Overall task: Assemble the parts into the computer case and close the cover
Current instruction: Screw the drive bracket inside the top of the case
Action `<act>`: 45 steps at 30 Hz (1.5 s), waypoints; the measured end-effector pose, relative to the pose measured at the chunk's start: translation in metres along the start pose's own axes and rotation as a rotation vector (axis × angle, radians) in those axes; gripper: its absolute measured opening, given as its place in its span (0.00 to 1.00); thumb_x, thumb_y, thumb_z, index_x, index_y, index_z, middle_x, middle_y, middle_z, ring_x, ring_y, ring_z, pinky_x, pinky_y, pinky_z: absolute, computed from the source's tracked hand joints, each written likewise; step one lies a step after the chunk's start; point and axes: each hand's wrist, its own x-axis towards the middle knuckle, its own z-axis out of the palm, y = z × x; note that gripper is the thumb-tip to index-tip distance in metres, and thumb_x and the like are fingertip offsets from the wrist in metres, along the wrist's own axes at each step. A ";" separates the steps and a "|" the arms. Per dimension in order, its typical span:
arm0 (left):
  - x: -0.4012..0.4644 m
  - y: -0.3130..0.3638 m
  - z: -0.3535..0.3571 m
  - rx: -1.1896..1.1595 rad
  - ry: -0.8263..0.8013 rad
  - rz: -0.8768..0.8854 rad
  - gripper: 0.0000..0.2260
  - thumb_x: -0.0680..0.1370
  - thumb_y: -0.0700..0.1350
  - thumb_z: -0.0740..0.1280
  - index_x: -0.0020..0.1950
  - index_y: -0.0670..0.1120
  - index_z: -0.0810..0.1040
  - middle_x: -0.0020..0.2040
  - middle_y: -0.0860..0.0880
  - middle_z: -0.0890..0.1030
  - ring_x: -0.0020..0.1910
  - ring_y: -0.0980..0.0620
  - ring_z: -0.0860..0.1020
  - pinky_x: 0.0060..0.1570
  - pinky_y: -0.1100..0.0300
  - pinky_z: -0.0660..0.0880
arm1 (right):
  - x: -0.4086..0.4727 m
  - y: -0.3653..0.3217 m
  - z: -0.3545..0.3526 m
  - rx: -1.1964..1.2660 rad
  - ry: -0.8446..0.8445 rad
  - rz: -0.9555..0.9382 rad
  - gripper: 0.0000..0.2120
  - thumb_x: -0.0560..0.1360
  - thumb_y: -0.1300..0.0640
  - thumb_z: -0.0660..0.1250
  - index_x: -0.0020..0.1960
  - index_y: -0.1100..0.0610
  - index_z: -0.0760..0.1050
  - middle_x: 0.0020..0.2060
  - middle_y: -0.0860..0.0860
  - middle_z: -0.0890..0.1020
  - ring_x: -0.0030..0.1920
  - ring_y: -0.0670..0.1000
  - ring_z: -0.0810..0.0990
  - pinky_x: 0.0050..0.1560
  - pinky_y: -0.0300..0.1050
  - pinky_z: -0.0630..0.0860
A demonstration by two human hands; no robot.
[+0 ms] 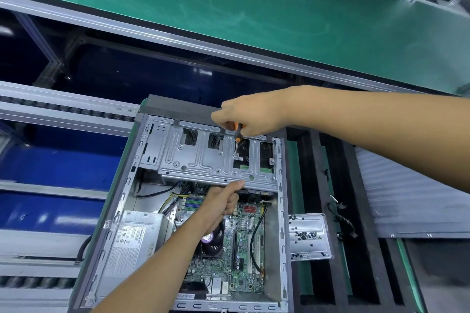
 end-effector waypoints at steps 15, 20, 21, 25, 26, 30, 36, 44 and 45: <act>-0.002 0.002 0.001 0.017 0.003 0.006 0.23 0.73 0.62 0.73 0.25 0.54 0.67 0.26 0.52 0.58 0.27 0.51 0.56 0.29 0.66 0.65 | 0.009 -0.012 0.003 -0.120 -0.028 0.194 0.12 0.82 0.51 0.61 0.61 0.52 0.62 0.40 0.53 0.80 0.35 0.58 0.82 0.31 0.49 0.74; -0.004 0.005 0.002 -0.011 -0.025 0.007 0.17 0.72 0.61 0.73 0.28 0.54 0.79 0.27 0.53 0.58 0.27 0.52 0.55 0.27 0.65 0.60 | 0.005 0.007 -0.012 -0.728 -0.053 -0.157 0.22 0.81 0.51 0.64 0.65 0.46 0.52 0.41 0.52 0.81 0.32 0.57 0.73 0.32 0.49 0.68; -0.004 0.005 0.002 -0.016 -0.025 0.008 0.17 0.72 0.61 0.73 0.28 0.54 0.79 0.27 0.52 0.58 0.27 0.52 0.55 0.27 0.65 0.61 | 0.003 0.011 -0.011 -0.741 -0.042 -0.201 0.20 0.81 0.52 0.63 0.66 0.47 0.55 0.38 0.51 0.80 0.31 0.57 0.72 0.32 0.48 0.65; -0.002 0.002 0.001 -0.011 -0.005 0.005 0.19 0.72 0.62 0.73 0.30 0.52 0.72 0.27 0.51 0.58 0.27 0.51 0.55 0.28 0.66 0.63 | -0.002 0.012 0.000 -0.313 0.013 0.064 0.07 0.78 0.56 0.64 0.49 0.53 0.65 0.30 0.49 0.72 0.32 0.55 0.71 0.31 0.47 0.63; -0.002 0.001 0.001 -0.003 0.001 0.007 0.21 0.72 0.62 0.73 0.30 0.52 0.69 0.27 0.51 0.58 0.27 0.51 0.55 0.28 0.66 0.63 | -0.001 0.010 0.003 -0.158 -0.018 0.227 0.07 0.77 0.56 0.65 0.45 0.54 0.67 0.33 0.50 0.75 0.35 0.56 0.74 0.32 0.47 0.65; -0.002 0.001 0.000 0.010 -0.012 0.014 0.21 0.72 0.62 0.72 0.26 0.54 0.71 0.28 0.50 0.57 0.27 0.51 0.54 0.28 0.65 0.62 | -0.011 0.010 0.008 0.009 -0.174 0.593 0.11 0.79 0.50 0.65 0.46 0.57 0.75 0.33 0.53 0.81 0.31 0.53 0.76 0.31 0.44 0.67; -0.001 0.002 0.001 -0.010 -0.041 0.026 0.13 0.73 0.61 0.72 0.33 0.56 0.84 0.29 0.51 0.57 0.27 0.52 0.54 0.27 0.65 0.60 | -0.022 0.011 0.008 -0.057 0.003 0.179 0.21 0.78 0.61 0.60 0.52 0.45 0.48 0.34 0.56 0.75 0.29 0.56 0.69 0.28 0.51 0.64; 0.005 -0.006 -0.005 0.030 -0.007 -0.004 0.24 0.72 0.64 0.73 0.34 0.48 0.67 0.27 0.50 0.57 0.27 0.50 0.56 0.29 0.66 0.66 | -0.007 0.012 -0.004 -0.410 -0.035 -0.090 0.13 0.79 0.58 0.64 0.58 0.51 0.61 0.45 0.53 0.79 0.35 0.54 0.74 0.32 0.50 0.68; 0.005 -0.006 -0.005 0.030 -0.008 -0.001 0.24 0.72 0.64 0.73 0.32 0.50 0.65 0.27 0.50 0.57 0.27 0.50 0.56 0.29 0.66 0.66 | -0.007 0.013 -0.001 -0.369 0.015 -0.075 0.11 0.78 0.58 0.63 0.54 0.50 0.60 0.41 0.54 0.78 0.34 0.57 0.75 0.32 0.51 0.70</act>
